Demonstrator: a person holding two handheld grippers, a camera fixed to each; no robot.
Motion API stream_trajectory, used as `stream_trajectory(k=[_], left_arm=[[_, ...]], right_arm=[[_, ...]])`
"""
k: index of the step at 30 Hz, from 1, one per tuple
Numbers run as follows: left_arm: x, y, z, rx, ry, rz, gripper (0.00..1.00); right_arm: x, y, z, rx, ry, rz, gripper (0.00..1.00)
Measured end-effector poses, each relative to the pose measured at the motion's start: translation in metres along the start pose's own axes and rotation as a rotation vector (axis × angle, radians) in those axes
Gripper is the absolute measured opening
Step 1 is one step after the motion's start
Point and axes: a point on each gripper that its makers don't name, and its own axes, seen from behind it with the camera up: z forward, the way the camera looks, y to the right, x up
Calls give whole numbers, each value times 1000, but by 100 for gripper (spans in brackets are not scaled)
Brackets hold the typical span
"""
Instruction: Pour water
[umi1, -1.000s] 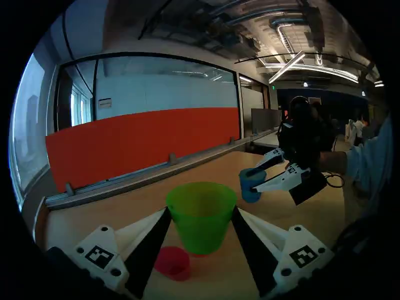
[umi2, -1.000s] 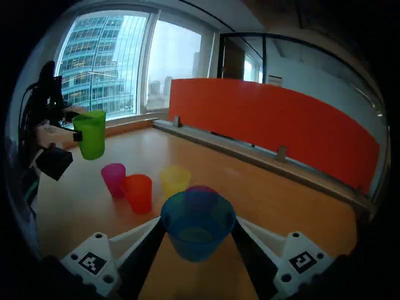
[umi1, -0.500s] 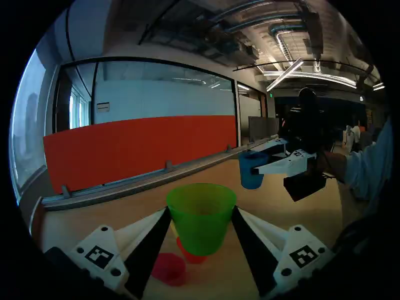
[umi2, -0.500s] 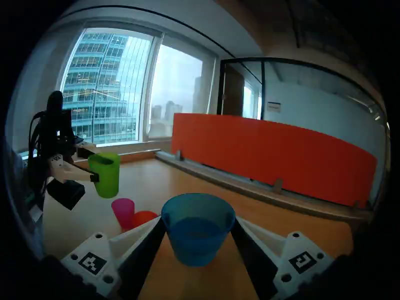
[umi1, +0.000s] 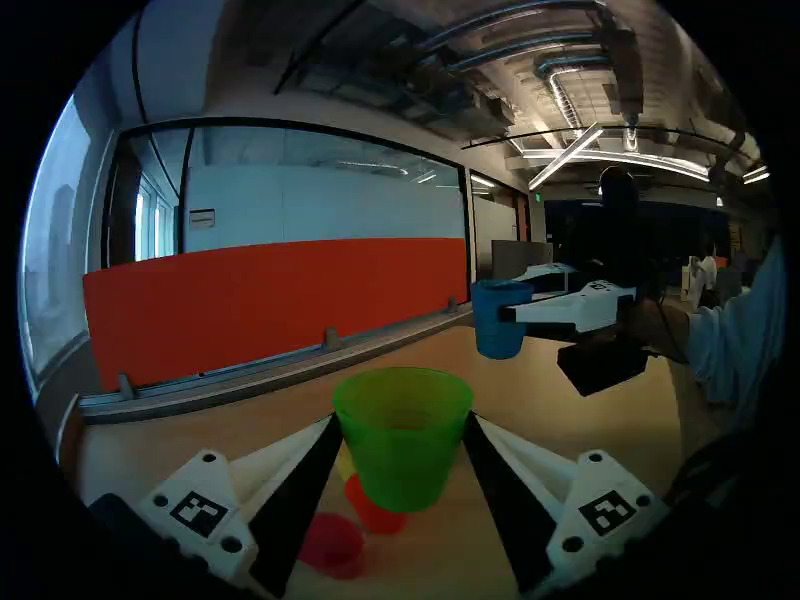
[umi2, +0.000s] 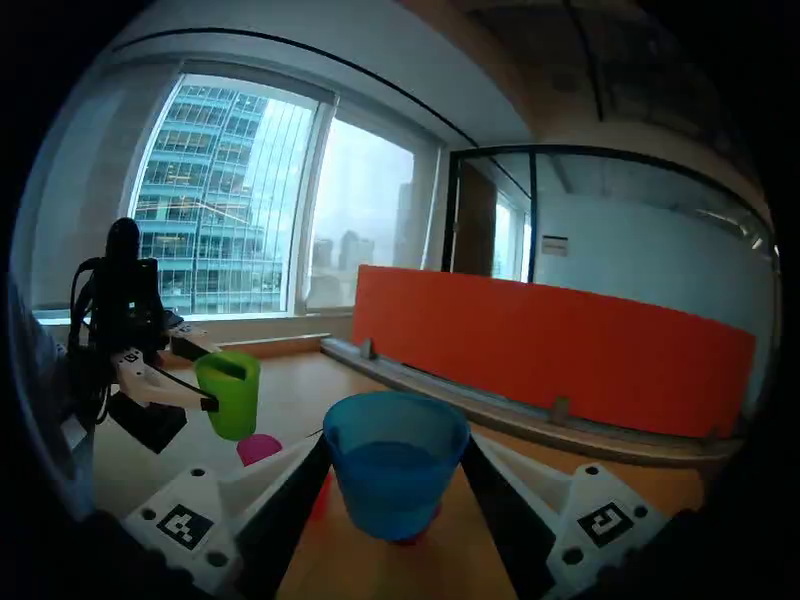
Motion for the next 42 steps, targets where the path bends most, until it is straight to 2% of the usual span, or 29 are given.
stream_trajectory(k=[17,42], left_arm=[[0,5,2,-17,4,6,86],[1,11,4,-35,14,2,86]], right_arm=[[29,-8,7,31,41,-41,91],[92,-24,24,84,99,-239,91]])
